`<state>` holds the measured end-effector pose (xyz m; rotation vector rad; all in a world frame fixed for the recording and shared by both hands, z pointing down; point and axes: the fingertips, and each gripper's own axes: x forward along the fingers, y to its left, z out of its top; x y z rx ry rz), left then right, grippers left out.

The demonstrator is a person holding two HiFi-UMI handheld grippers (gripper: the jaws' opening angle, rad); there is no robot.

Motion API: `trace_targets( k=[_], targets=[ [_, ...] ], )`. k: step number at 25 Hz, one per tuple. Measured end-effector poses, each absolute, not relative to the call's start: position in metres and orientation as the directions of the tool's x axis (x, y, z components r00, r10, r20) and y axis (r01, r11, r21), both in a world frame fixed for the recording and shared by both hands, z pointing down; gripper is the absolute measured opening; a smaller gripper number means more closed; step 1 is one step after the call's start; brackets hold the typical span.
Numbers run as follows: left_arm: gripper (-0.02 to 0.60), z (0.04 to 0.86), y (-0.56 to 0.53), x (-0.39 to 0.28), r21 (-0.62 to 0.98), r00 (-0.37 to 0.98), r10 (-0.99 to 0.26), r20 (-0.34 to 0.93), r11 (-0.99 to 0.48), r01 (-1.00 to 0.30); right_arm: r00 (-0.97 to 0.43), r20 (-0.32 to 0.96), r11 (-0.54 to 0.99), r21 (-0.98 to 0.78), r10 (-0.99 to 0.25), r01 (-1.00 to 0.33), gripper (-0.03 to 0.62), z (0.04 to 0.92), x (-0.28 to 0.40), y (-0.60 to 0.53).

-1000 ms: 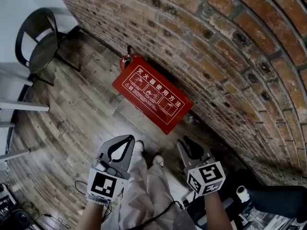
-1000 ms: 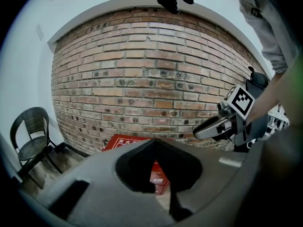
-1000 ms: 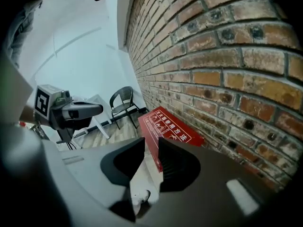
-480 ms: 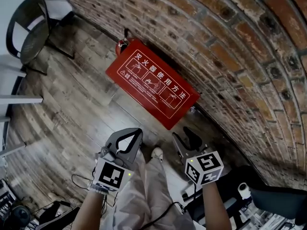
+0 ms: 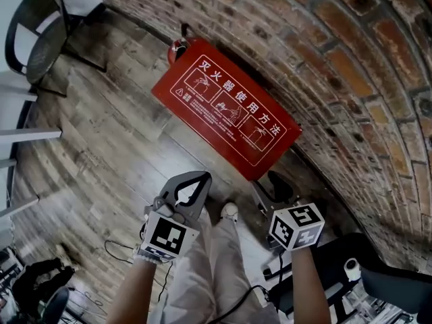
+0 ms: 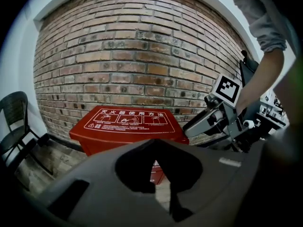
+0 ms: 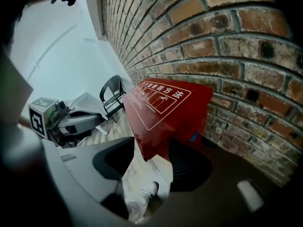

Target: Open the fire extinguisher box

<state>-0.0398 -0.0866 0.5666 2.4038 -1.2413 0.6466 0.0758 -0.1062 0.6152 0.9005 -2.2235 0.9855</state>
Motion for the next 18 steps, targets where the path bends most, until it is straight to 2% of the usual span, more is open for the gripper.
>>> trace_targets(
  k=[7, 11, 18],
  targets=[
    [-0.002, 0.601, -0.087, -0.046, 0.099, 0.507, -0.636, 0.582, -0.564, -0.82, -0.669, 0.674, 0.457, -0.511, -0.314, -0.728, 0.273, 0.639, 0.068, -0.1],
    [0.0, 0.621, -0.087, -0.043, 0.104, 0.507, -0.622, 0.597, -0.567, -0.817, -0.693, 0.659, 0.473, -0.531, -0.291, -0.703, 0.272, 0.645, 0.062, -0.098],
    [-0.002, 0.642, -0.094, -0.033, 0.128, 0.519, -0.61, 0.599, -0.567, -0.814, -0.708, 0.617, 0.437, -0.562, -0.343, -0.702, 0.263, 0.641, 0.058, -0.103]
  ],
)
